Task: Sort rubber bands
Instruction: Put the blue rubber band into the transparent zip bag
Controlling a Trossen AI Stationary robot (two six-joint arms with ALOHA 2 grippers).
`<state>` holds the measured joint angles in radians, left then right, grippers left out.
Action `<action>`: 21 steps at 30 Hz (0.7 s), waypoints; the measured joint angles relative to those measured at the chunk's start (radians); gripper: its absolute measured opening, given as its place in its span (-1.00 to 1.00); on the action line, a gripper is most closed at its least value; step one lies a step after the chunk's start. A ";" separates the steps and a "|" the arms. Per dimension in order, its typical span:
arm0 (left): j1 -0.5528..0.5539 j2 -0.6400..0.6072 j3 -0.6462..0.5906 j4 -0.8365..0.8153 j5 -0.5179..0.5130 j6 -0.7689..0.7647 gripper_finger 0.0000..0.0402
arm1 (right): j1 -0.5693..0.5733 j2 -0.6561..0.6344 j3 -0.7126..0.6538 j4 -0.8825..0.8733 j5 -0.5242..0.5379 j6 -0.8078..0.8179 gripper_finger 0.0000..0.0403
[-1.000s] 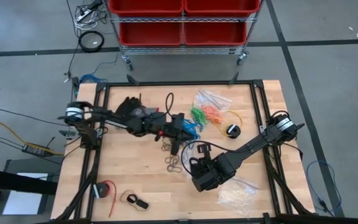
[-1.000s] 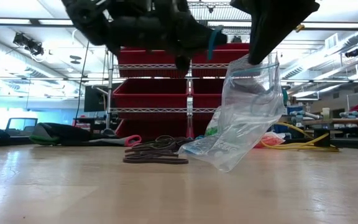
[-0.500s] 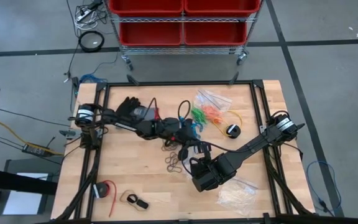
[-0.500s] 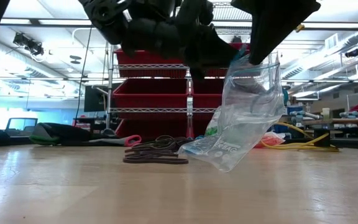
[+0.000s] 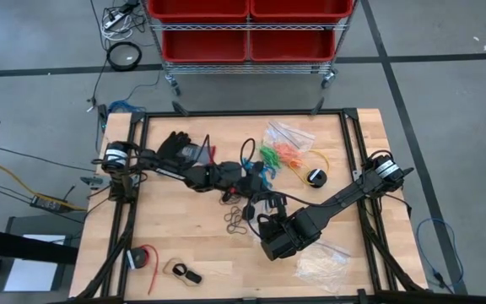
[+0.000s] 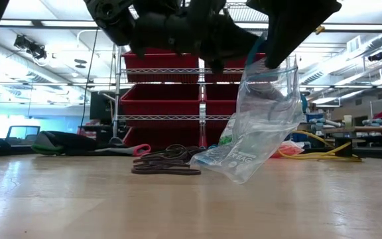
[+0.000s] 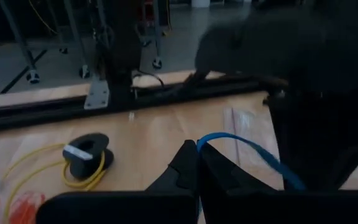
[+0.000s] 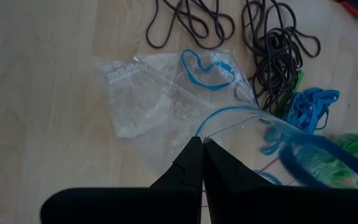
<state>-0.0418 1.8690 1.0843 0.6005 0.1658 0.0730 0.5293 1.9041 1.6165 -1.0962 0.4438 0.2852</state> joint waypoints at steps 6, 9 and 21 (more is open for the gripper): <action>0.000 0.026 0.000 -0.055 0.000 0.006 -0.96 | 0.000 0.000 0.000 0.000 0.000 0.000 -1.00; 0.000 0.047 0.000 -0.071 0.000 0.005 -0.96 | 0.000 0.000 0.000 0.000 0.000 0.000 -1.00; 0.000 0.053 -0.001 -0.157 0.030 0.035 -0.91 | 0.000 0.000 0.000 -0.004 -0.013 0.000 -1.00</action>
<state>-0.0414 1.9221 1.0836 0.4432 0.1958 0.1079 0.5293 1.9041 1.6165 -1.1000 0.4307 0.2848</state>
